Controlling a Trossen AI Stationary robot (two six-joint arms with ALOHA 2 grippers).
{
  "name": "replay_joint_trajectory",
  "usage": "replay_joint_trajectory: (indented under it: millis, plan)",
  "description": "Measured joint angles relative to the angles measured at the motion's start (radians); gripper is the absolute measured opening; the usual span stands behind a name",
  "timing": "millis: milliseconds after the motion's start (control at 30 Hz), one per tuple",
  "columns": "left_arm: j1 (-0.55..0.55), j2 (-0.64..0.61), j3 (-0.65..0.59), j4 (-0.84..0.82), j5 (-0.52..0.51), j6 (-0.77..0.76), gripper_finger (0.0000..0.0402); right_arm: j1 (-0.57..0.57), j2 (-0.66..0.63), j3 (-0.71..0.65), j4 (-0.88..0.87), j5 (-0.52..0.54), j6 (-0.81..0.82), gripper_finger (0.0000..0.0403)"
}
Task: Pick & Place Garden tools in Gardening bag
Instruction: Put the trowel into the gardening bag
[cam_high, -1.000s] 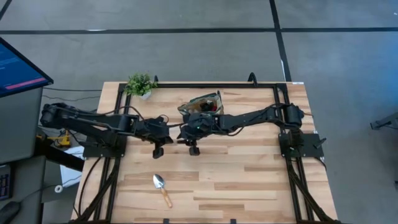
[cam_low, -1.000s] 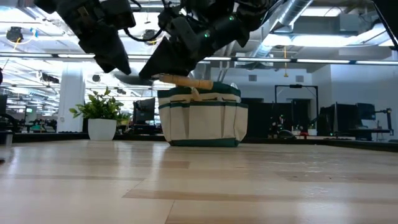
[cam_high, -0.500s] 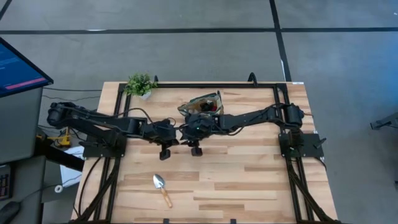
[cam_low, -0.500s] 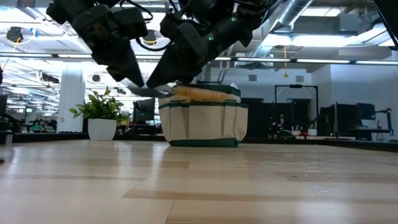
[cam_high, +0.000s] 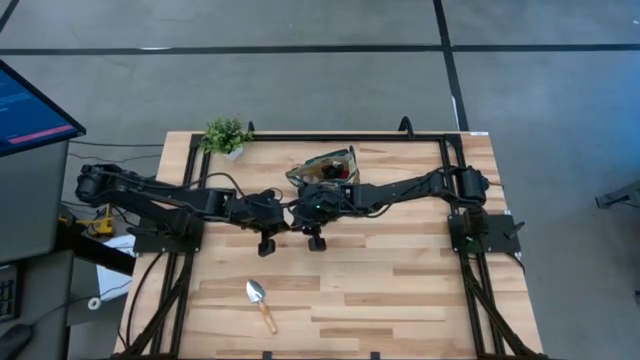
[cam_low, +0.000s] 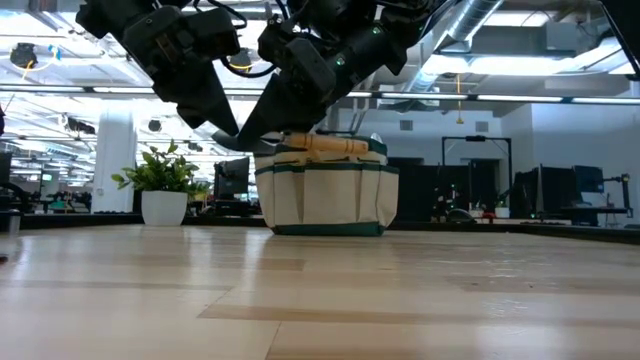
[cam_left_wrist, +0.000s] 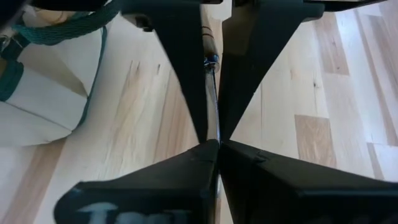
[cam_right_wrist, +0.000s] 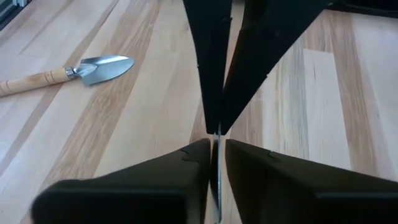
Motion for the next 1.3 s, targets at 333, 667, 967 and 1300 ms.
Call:
replay_joint_trajectory:
  millis: [333,667,967,1300]
  plan:
    - [0.0,0.0,0.0,-0.01,0.01,-0.01,0.0001,0.0,0.0,0.0,0.014,0.0,0.0,0.0008]
    - [0.0,-0.006,0.002,-0.007,0.008,-0.009,0.0003,0.0,0.0,0.0,0.006,0.0,-0.025,0.0002]
    - [0.0,-0.124,0.002,0.003,0.008,0.037,0.0007,-0.004,0.005,-0.004,-0.045,0.0,-0.04,0.0001]
    - [-0.006,-0.295,0.0,-0.038,0.006,0.09,0.0003,-0.007,-0.028,-0.002,-0.008,0.001,-0.061,0.0]
